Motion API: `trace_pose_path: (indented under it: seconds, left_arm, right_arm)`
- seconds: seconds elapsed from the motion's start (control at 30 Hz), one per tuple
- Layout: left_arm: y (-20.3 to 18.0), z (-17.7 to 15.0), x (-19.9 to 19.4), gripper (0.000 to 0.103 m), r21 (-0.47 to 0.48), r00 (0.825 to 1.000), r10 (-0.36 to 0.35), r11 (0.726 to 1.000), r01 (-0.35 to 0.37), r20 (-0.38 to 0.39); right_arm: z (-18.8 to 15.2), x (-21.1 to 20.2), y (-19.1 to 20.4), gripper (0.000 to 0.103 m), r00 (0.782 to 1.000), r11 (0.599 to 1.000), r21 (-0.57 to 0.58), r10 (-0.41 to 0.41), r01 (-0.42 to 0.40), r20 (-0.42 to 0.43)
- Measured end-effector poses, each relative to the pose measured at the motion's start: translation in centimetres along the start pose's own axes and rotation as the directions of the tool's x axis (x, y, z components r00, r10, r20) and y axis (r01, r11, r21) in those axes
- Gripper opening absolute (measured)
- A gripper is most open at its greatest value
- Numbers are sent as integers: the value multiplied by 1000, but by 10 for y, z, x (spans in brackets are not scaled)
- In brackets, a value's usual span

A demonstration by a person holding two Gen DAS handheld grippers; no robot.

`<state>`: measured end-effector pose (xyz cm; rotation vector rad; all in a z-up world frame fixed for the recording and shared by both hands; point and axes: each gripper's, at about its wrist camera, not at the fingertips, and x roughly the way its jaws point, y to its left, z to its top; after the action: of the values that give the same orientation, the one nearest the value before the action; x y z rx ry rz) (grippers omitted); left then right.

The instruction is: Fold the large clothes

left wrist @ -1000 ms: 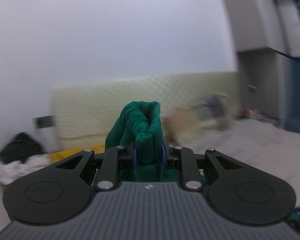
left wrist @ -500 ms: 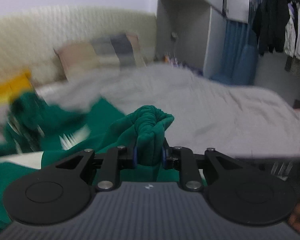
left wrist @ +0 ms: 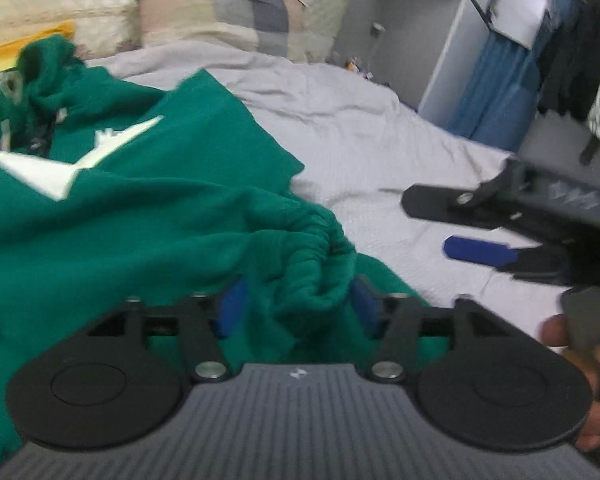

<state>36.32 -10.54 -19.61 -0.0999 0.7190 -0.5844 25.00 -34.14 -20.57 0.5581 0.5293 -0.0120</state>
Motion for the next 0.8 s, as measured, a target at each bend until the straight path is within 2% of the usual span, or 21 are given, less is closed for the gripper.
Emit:
trace_pose_path:
  seconds: [0.17,0.37,0.53,0.8]
  left_arm:
    - [9,2,-81,71,-97,997,72,993,-68,38]
    - [48,-16,-143,72,-237,981,185,958,-164,66]
    - [82,-22,-149,72,-363,977,204,916,-169,59]
    - [115,-25,-136,72,-440,979,198,884,-155,52]
  right_arm:
    - [-1,-3,3,82,999,999,-3,32,-32,-3]
    - [-5,3,8,82,996,997,17,75,-75,-53]
    - [-14,30,16,82,990,997,0,80,-81,-118]
    - [-32,79,28,82,986,995,-86,29,-43,-161]
